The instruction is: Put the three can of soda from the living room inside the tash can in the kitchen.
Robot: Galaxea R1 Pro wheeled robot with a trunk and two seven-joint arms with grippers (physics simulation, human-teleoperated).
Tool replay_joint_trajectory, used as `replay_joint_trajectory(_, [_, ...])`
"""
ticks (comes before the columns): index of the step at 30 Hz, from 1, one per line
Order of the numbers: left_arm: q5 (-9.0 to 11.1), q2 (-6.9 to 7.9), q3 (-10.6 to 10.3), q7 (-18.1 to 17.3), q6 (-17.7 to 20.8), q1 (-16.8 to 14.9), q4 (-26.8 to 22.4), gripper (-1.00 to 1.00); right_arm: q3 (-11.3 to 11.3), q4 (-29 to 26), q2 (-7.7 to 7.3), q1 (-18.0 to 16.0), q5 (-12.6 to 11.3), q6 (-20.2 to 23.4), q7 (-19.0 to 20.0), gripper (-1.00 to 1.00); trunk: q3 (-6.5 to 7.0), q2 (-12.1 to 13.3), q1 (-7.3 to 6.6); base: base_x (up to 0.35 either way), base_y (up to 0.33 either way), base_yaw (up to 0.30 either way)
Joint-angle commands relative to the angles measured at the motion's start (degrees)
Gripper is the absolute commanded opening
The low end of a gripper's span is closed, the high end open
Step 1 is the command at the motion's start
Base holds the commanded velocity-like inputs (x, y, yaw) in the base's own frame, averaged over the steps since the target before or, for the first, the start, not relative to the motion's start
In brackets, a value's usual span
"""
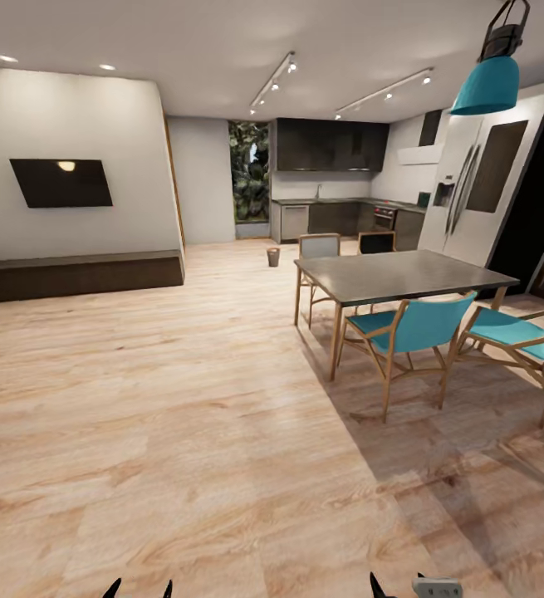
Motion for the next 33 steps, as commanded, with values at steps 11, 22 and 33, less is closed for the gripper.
replay_joint_trajectory(11, [0.0, -0.03, 0.0, 0.0, 0.0, 0.0, 0.0, 1.0, -0.2, 1.16, 0.12, 0.0, 4.22, -1.95, -0.4, 1.0, 0.18, 0.0, 0.0, 0.267, 0.164, 0.22])
replay_joint_trajectory(22, [0.0, -0.02, 0.0, 0.0, 0.0, -0.02, 0.0, 1.0, -0.36, 1.25, 0.08, 0.0, 4.53, -2.09, -0.51, 1.0, 0.2, 0.0, 0.0, 0.291, 0.121, 0.061])
replay_joint_trajectory(33, [0.0, -0.05, 0.08, 0.17, 0.08, -0.16, 0.0, 1.0, -0.42, 1.25, 0.11, 0.0, 4.4, -2.11, -0.53, 1.0, 0.2, 0.0, 0.0, 0.319, 0.016, 0.004])
